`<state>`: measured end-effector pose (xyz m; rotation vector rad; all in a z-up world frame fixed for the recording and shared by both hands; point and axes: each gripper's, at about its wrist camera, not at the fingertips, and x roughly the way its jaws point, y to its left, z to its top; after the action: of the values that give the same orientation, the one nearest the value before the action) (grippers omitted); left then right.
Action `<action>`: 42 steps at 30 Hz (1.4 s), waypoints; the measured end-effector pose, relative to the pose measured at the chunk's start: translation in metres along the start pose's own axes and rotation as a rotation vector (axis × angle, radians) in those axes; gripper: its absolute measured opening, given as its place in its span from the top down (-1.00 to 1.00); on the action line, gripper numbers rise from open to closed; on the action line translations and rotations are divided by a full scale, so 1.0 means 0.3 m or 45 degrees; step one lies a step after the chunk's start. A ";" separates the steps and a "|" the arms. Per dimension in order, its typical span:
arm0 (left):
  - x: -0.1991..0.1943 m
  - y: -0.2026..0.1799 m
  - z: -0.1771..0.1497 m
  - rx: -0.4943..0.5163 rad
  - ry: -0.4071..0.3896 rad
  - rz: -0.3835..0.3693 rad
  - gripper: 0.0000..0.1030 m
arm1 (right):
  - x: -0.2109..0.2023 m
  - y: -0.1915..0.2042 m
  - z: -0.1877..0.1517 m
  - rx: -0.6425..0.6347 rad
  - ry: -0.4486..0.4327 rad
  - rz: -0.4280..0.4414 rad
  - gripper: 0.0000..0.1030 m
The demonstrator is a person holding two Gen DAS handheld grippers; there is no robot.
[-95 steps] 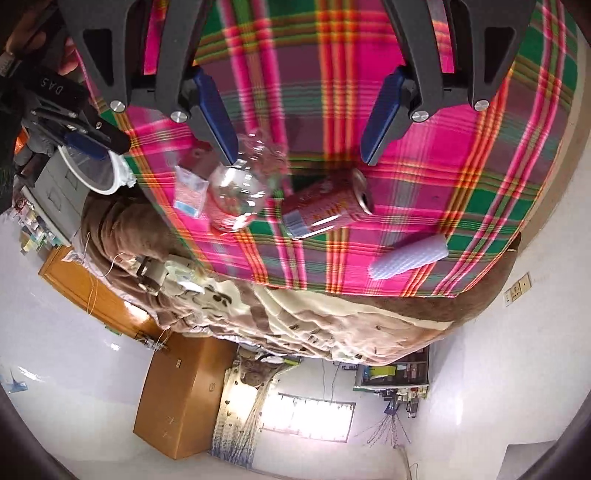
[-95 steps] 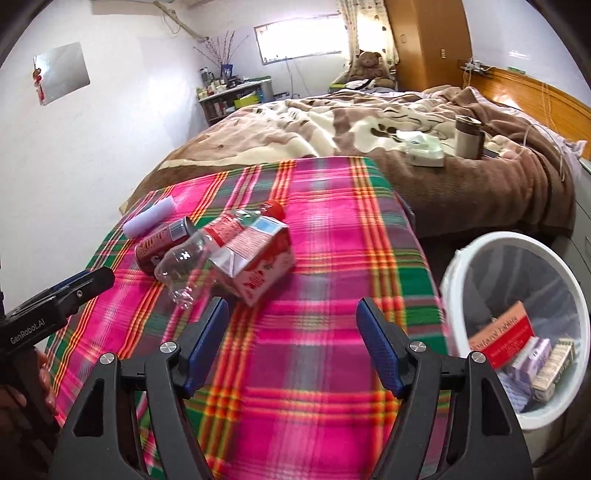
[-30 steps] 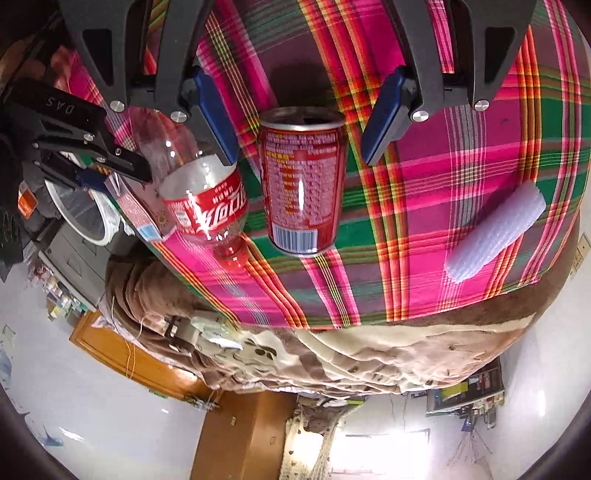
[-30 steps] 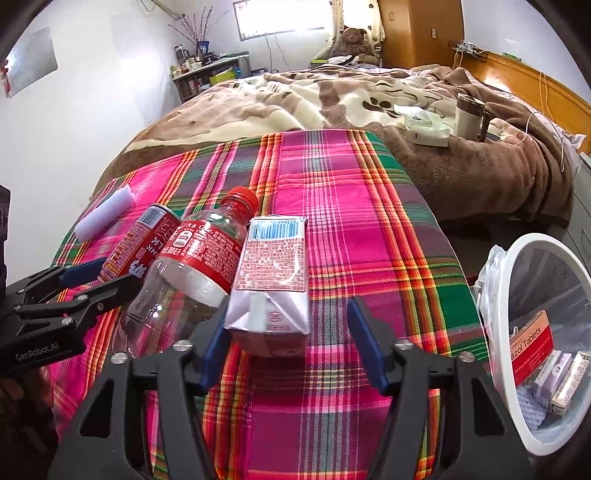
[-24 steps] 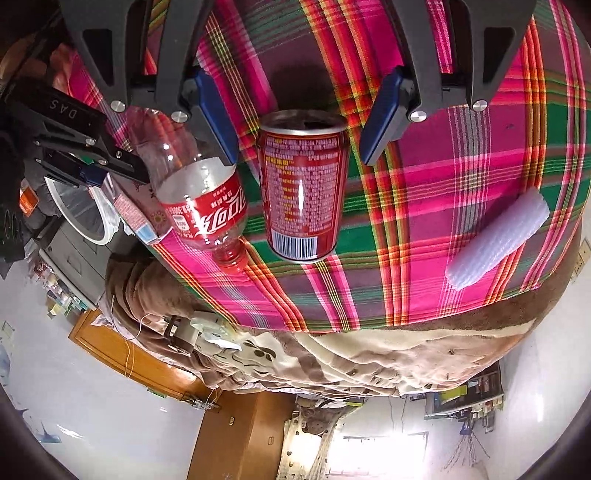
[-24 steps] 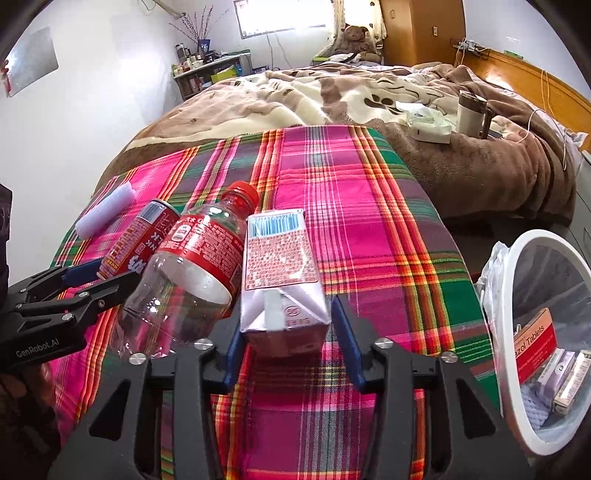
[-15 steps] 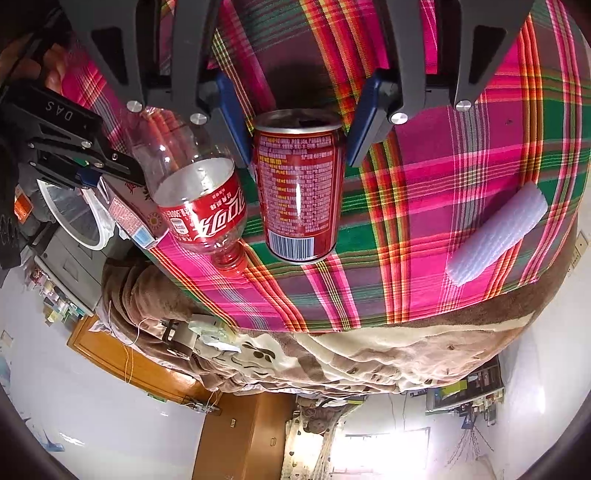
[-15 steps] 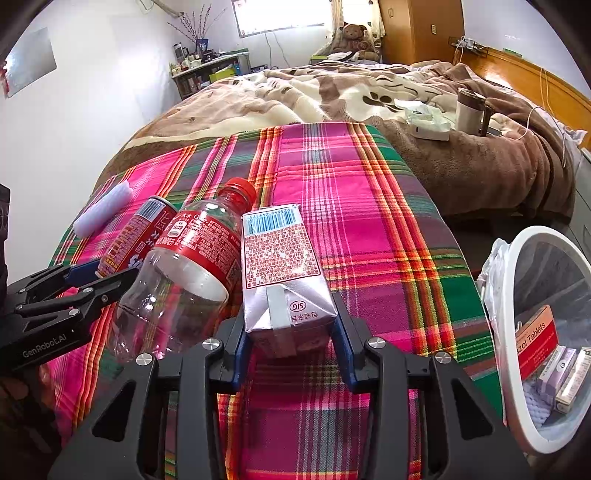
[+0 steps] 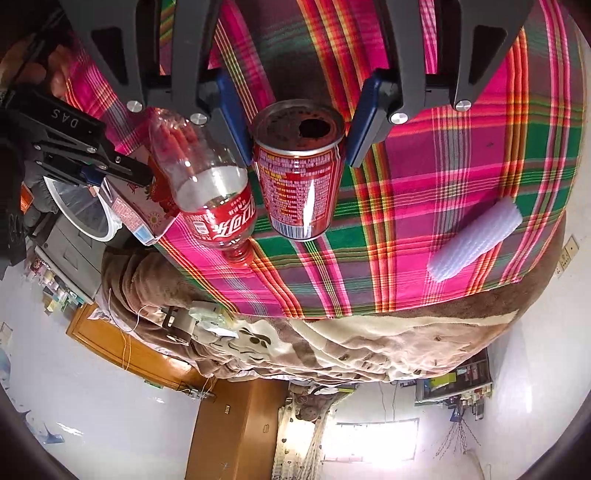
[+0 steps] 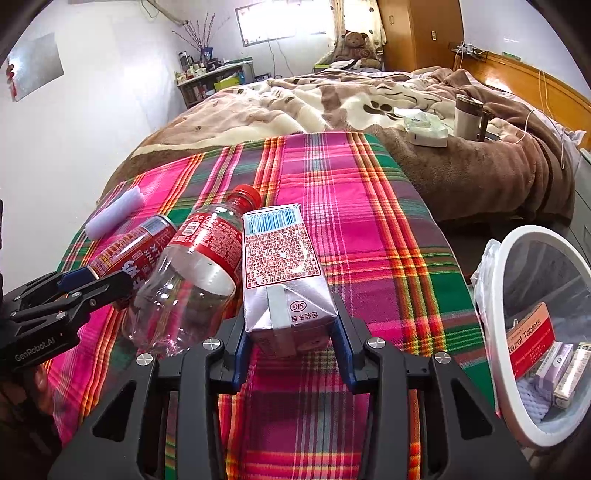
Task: Collect trash
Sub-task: 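Carry the soda can and juice carton toward the wastebasket with both tools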
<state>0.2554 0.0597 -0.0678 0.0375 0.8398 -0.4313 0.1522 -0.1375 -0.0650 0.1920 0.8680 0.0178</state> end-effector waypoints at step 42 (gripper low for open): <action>-0.387 -0.471 -0.052 0.122 -0.239 -0.123 -0.02 | -0.331 -0.219 -0.089 0.078 -0.219 -0.001 0.24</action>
<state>0.1217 -0.0250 0.0254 0.0440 0.6374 -0.5571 0.0635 -0.2071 -0.0182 0.2474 0.6978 -0.0255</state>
